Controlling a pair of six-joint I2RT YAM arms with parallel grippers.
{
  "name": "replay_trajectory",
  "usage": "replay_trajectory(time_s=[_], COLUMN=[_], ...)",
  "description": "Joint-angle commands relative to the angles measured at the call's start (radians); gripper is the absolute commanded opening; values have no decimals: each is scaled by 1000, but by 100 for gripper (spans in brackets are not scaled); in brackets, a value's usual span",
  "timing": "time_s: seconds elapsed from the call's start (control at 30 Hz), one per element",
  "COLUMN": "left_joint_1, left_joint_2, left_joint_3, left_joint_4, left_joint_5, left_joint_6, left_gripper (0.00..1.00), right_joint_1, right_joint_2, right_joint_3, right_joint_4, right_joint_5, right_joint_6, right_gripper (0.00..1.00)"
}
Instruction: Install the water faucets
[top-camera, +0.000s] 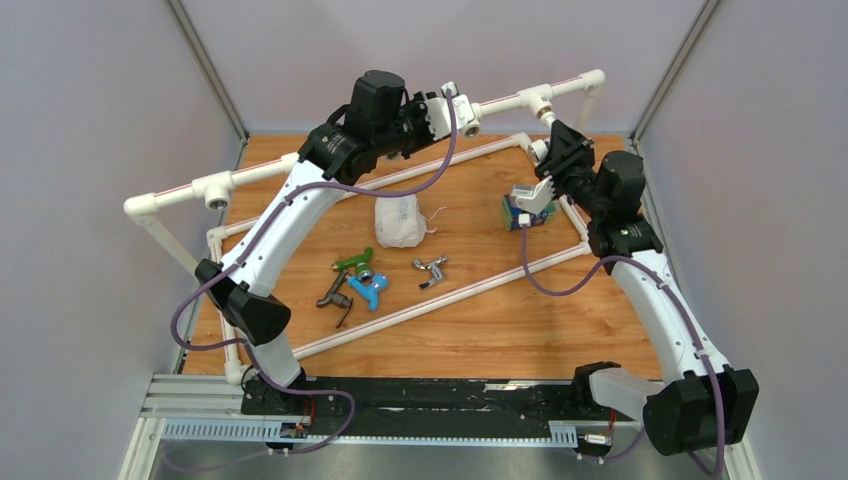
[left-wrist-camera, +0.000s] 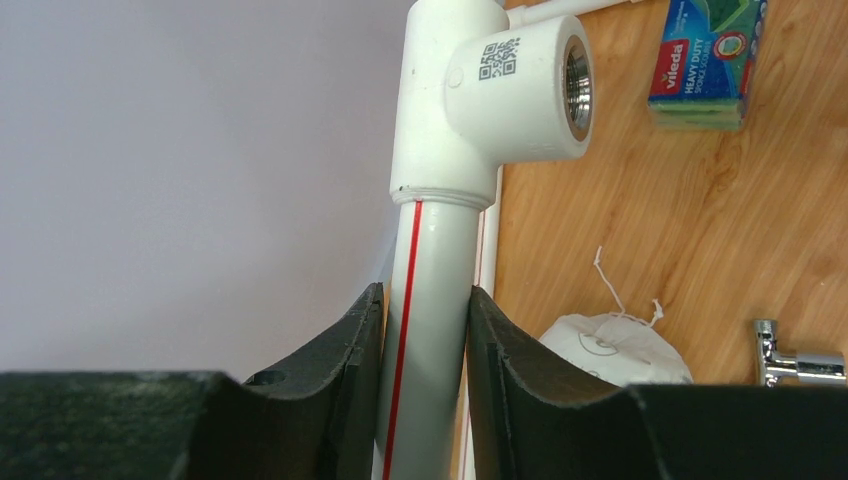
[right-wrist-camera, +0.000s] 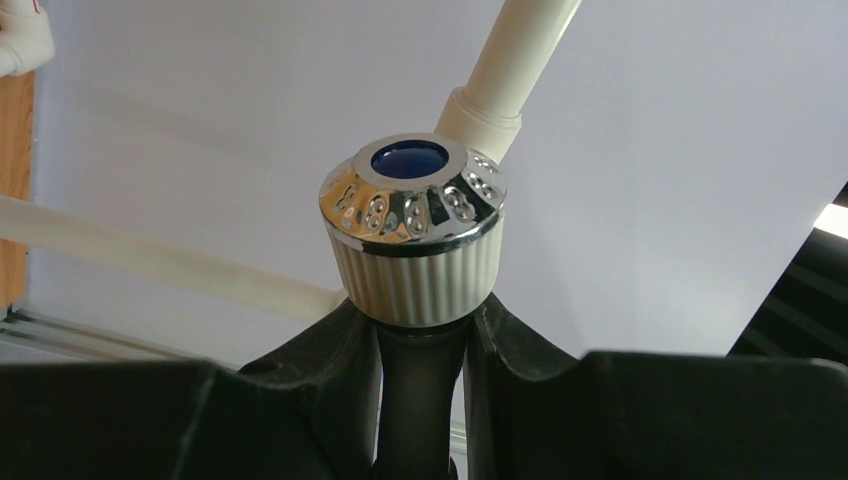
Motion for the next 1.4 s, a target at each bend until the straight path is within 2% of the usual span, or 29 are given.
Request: replay_trajectory(time_s=[0.0,0.33,0.6,0.73,0.9,1.37], left_joint_1=[-25,-27,-39,-42,-44,-48], left_joint_2=[-20,-35,-35,-40,-46,-52], left_joint_3=[-58,-64,-69,-67,-78,-84], left_joint_4=[-225,-213,-210,-210,-208,-208], left_joint_5=[135,127,123,118,110,110], left_joint_6=[-32,-36,-41,-43,-41,-43], left_gripper=[0,0,0,0,0,0], right_joint_1=[-58,1,12,11,24,26], right_joint_2=[48,59,65,57,50,122], right_joint_3=[10,36,28,-62,-100,68], right_joint_4=[88,82,89,149,178,203], right_joint_5=[126,92,66,88,40,-1], right_joint_6=[-67,-74,137,163,260,556], right_gripper=[0,0,0,0,0,0])
